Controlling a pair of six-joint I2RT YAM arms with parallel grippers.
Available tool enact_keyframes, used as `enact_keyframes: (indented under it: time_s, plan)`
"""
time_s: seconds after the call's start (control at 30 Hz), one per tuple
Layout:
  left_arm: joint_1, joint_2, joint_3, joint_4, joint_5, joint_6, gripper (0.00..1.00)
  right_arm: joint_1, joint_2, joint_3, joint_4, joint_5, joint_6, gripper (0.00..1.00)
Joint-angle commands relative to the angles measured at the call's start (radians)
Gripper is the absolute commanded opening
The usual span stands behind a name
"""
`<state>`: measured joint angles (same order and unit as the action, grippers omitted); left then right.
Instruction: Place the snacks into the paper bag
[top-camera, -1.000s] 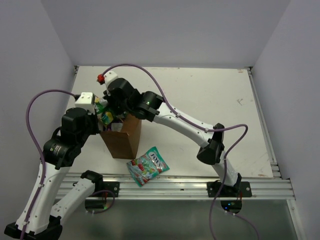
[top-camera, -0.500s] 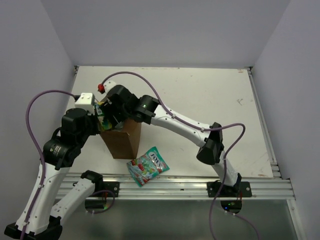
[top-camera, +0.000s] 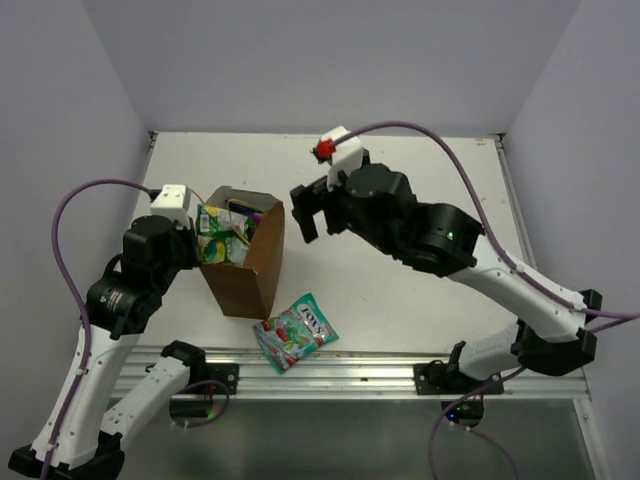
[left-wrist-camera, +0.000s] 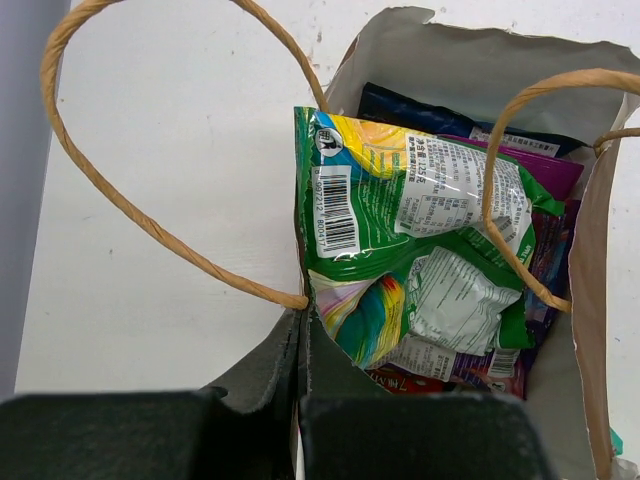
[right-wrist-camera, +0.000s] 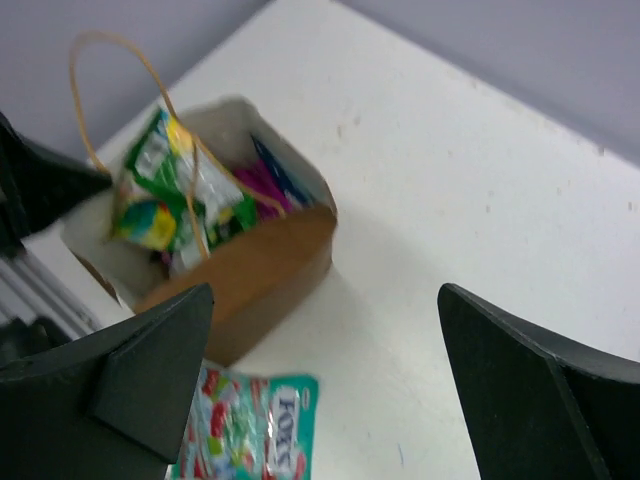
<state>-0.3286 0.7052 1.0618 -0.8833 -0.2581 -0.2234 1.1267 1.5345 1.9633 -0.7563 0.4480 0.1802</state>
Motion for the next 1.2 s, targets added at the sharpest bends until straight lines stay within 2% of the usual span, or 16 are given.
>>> enact_keyframes:
  time_s: [0.0, 0.07, 0.13, 0.23, 0.43, 0.6, 0.83, 0.97, 1.0, 1.03, 1.07, 1.1, 1.17]
  plan:
    - [-0.003, -0.003, 0.004, 0.075, 0.023, 0.013, 0.00, 0.001, -0.028, -0.358, -0.022, -0.027, 0.085, 0.98]
    - [-0.003, -0.001, 0.003, 0.075, 0.028, 0.013, 0.00, 0.011, -0.054, -0.563, 0.032, -0.119, 0.120, 0.95]
    - [-0.003, 0.000, 0.001, 0.075, 0.030, 0.012, 0.00, 0.033, -0.059, -0.712, 0.115, -0.137, 0.153, 0.93]
    - [-0.003, 0.005, -0.002, 0.075, 0.036, 0.012, 0.00, 0.056, -0.010, -0.785, 0.172, -0.158, 0.160, 0.93]
    - [-0.010, 0.027, -0.008, 0.078, 0.052, 0.010, 0.00, 0.116, 0.121, -0.773, 0.284, -0.213, 0.150, 0.93]
    - [-0.024, 0.045, -0.010, 0.078, 0.054, 0.010, 0.00, 0.174, 0.200, -0.731, 0.296, -0.229, 0.150, 0.91]
    - [-0.033, 0.066, -0.013, 0.083, 0.053, 0.010, 0.00, 0.186, 0.280, -0.782, 0.313, -0.268, 0.160, 0.91]
    - [-0.039, 0.073, -0.011, 0.083, 0.045, 0.013, 0.00, 0.185, 0.338, -0.825, 0.307, -0.295, 0.186, 0.83]
    - [-0.041, 0.073, -0.011, 0.084, 0.042, 0.013, 0.00, 0.185, 0.345, -0.837, 0.307, -0.293, 0.194, 0.72]
    - [-0.041, 0.074, -0.010, 0.084, 0.039, 0.013, 0.00, 0.185, 0.342, -0.859, 0.293, -0.286, 0.202, 0.32]
    - [-0.043, 0.074, -0.008, 0.084, 0.037, 0.016, 0.00, 0.185, 0.331, -0.868, 0.281, -0.252, 0.218, 0.08]
    - [-0.044, 0.074, -0.006, 0.084, 0.034, 0.016, 0.00, 0.185, 0.316, -0.877, 0.264, -0.233, 0.228, 0.00]
    - [-0.046, 0.071, -0.006, 0.084, 0.034, 0.016, 0.00, 0.185, 0.231, -0.879, 0.187, -0.195, 0.245, 0.00]
